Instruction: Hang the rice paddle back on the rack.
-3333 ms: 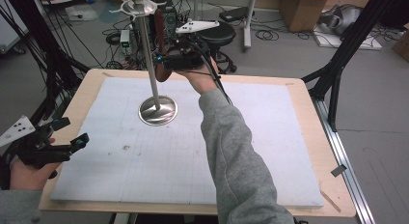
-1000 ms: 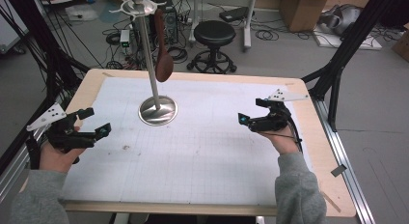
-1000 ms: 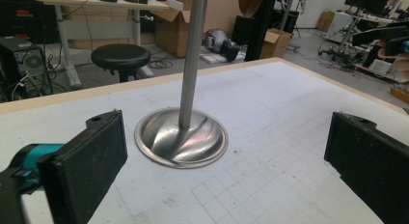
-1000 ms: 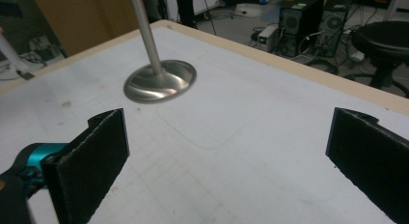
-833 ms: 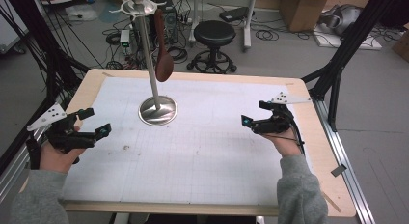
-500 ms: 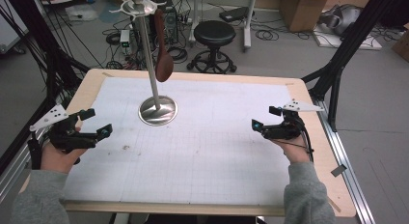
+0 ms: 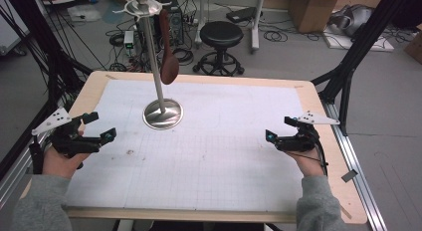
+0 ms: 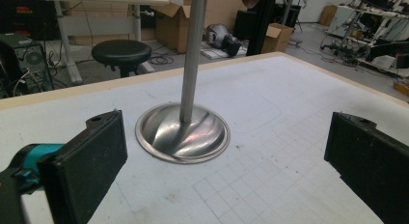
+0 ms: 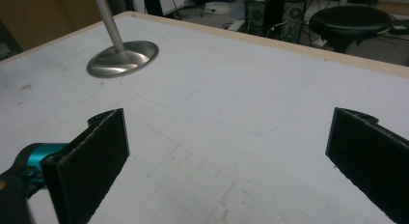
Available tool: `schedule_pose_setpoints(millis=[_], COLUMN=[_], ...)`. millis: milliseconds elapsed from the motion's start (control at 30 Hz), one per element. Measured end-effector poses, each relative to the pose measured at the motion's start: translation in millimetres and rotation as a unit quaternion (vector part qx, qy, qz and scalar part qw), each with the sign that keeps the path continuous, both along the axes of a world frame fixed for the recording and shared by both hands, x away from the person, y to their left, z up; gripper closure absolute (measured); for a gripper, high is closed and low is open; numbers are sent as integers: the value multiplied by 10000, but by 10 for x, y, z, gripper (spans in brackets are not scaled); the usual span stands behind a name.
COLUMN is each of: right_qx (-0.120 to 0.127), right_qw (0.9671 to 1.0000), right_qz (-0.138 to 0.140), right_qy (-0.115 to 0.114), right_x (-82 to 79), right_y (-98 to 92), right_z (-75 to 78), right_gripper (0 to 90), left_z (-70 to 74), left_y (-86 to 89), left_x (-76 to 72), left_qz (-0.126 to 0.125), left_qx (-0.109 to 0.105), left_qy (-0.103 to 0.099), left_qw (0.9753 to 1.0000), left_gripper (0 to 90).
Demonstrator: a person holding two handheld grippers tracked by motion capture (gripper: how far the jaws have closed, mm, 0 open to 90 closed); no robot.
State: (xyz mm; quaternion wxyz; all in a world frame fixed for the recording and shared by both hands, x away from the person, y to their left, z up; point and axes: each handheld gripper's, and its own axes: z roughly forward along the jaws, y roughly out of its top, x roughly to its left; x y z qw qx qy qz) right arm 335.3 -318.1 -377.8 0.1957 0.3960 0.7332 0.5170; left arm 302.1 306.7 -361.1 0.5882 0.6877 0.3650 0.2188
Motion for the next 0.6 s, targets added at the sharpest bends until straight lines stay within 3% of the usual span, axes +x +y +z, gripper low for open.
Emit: schedule_pose_setpoints(millis=[133, 267, 333, 600], right_qx=[56, 269, 220, 471], right_qw=[9999, 9992, 9990, 9977], right_qz=[-150, -290, -399, -486], right_qy=[0, -8, -6, 30], right_x=[-76, -159, -192, -244], right_y=[-71, -171, -209, -257], right_z=[-100, -212, -254, -280], right_gripper=[0, 1, 1, 1], left_z=[-13, -39, -40, -8], left_y=[-1, -9, -18, -75], left_x=[5, 16, 18, 8], left_qz=[17, 29, 24, -85], left_qx=[0, 21, -1, 29], left_qy=[17, 62, 72, 8], left_qw=[10000, 10000, 10000, 10000], left_gripper=[17, 17, 17, 17])
